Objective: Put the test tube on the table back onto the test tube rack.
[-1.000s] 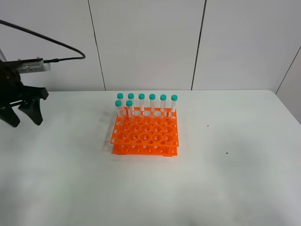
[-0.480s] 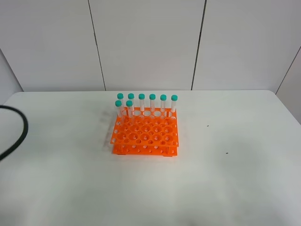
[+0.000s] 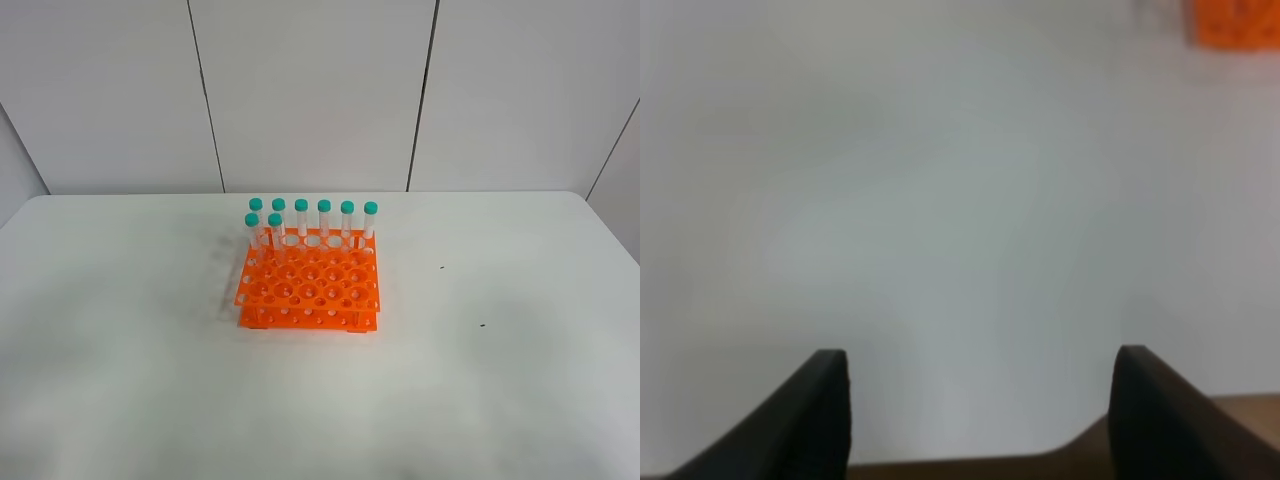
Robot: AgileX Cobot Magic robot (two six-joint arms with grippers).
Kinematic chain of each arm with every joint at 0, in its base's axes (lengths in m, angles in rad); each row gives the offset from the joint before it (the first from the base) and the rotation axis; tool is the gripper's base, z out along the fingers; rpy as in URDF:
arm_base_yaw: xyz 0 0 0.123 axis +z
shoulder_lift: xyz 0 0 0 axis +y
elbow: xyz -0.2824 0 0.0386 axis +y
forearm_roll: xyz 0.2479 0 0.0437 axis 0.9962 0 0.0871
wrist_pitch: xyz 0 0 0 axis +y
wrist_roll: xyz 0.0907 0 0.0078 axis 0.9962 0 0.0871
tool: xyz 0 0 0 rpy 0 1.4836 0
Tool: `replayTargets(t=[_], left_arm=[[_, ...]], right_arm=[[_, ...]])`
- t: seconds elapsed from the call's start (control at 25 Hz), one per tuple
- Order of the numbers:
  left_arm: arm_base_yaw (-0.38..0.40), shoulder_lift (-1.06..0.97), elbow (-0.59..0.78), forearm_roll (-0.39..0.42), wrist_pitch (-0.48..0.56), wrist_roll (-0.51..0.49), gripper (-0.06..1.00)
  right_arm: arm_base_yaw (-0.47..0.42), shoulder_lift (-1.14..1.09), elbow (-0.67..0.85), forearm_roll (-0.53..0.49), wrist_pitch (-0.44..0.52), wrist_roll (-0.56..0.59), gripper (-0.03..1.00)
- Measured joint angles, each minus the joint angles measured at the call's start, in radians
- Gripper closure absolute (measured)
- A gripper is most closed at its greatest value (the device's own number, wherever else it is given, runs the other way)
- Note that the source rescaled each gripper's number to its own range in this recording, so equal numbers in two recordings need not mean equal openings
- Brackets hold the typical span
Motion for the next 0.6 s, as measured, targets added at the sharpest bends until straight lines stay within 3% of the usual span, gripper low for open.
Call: replayTargets(t=[0.6], left_arm=[[0.0,-0.203,0.0,0.003,0.0,-0.012,0.06]], right_arm=[[0.0,0.0,0.0,0.0,0.0,0.0,-0.01]])
